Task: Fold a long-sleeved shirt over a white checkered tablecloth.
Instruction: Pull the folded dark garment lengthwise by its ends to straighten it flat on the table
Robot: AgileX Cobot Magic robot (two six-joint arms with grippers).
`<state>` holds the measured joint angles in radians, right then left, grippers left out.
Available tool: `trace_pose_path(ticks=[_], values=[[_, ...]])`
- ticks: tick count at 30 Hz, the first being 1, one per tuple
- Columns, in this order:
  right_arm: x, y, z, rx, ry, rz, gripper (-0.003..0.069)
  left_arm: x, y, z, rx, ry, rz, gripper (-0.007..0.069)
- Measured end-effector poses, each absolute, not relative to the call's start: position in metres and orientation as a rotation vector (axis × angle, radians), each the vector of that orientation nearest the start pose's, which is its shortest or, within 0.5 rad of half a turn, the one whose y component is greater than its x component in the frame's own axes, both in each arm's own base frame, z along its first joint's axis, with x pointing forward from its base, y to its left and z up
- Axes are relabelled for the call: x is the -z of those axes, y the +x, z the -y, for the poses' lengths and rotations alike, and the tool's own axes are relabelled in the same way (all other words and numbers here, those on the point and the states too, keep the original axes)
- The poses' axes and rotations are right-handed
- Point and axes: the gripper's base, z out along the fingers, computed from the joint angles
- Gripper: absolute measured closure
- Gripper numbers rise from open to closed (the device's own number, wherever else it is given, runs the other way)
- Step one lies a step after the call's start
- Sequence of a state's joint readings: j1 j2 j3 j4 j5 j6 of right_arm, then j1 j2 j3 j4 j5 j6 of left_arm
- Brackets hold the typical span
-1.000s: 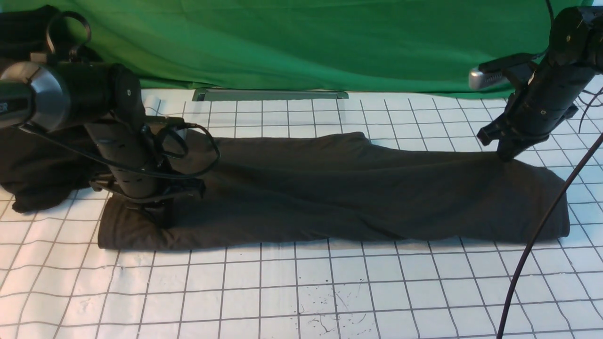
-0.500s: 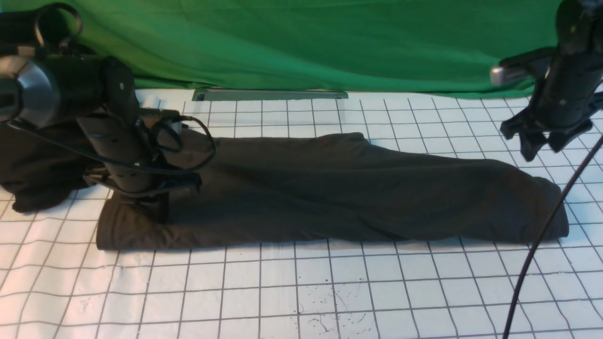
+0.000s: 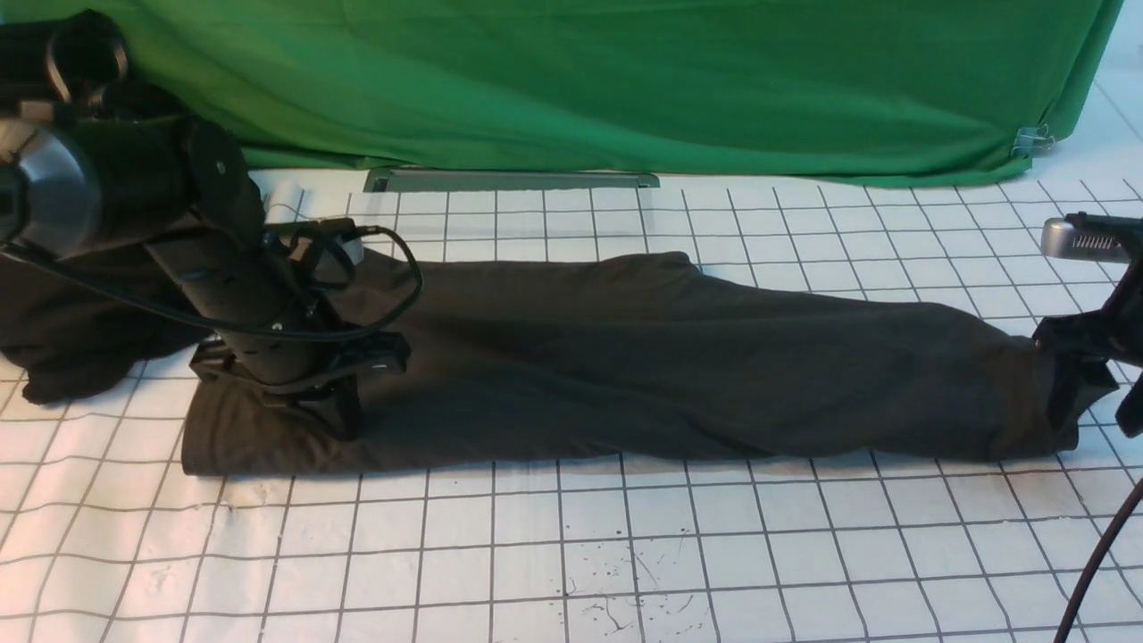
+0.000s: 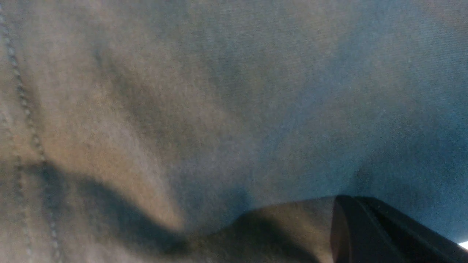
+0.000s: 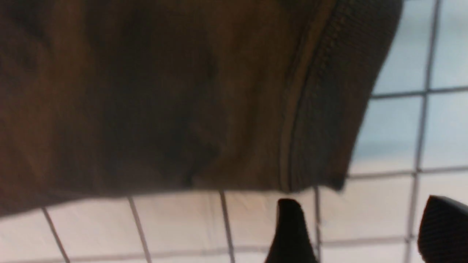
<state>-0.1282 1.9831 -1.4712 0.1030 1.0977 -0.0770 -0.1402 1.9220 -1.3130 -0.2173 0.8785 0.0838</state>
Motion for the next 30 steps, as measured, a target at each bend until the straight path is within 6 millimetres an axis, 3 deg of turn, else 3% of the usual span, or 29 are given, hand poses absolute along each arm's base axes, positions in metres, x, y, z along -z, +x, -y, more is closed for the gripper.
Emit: trace_pose_path(ticks=[8, 10, 12, 14, 17, 23, 25, 29, 30], values=[[-0.177, 0.393, 0.037, -0.240, 0.105, -3.047, 0.0204, -0.165, 0.376, 0.067, 0.257, 0.146, -2.986, 0.0629], [-0.169, 0.393, 0.038, -0.234, 0.068, -3.075, 0.0275, -0.164, 0.377, 0.067, 0.254, 0.144, -2.991, 0.0629], [-0.167, 0.393, 0.040, -0.206, 0.042, -3.090, 0.0445, -0.164, 0.377, 0.067, 0.254, 0.145, -2.994, 0.0629], [-0.167, 0.392, 0.041, -0.185, 0.029, -3.095, 0.0570, -0.164, 0.377, 0.067, 0.254, 0.145, -2.994, 0.0629], [-0.169, 0.391, 0.043, -0.155, 0.015, -3.095, 0.0613, -0.164, 0.377, 0.067, 0.254, 0.145, -2.994, 0.0629], [-0.172, 0.384, 0.055, -0.046, -0.037, -3.161, 0.0610, -0.164, 0.376, 0.068, 0.256, 0.145, -3.000, 0.0629], [-0.172, 0.383, 0.057, -0.009, -0.029, -3.176, 0.0550, -0.163, 0.376, 0.068, 0.264, 0.141, -3.004, 0.0629], [-0.180, 0.384, 0.063, 0.066, 0.034, -3.190, 0.0353, -0.165, 0.376, 0.068, 0.271, 0.138, -3.004, 0.0629], [-0.188, 0.388, 0.065, 0.084, 0.060, -3.183, 0.0256, -0.167, 0.375, 0.068, 0.271, 0.140, -3.004, 0.0629]])
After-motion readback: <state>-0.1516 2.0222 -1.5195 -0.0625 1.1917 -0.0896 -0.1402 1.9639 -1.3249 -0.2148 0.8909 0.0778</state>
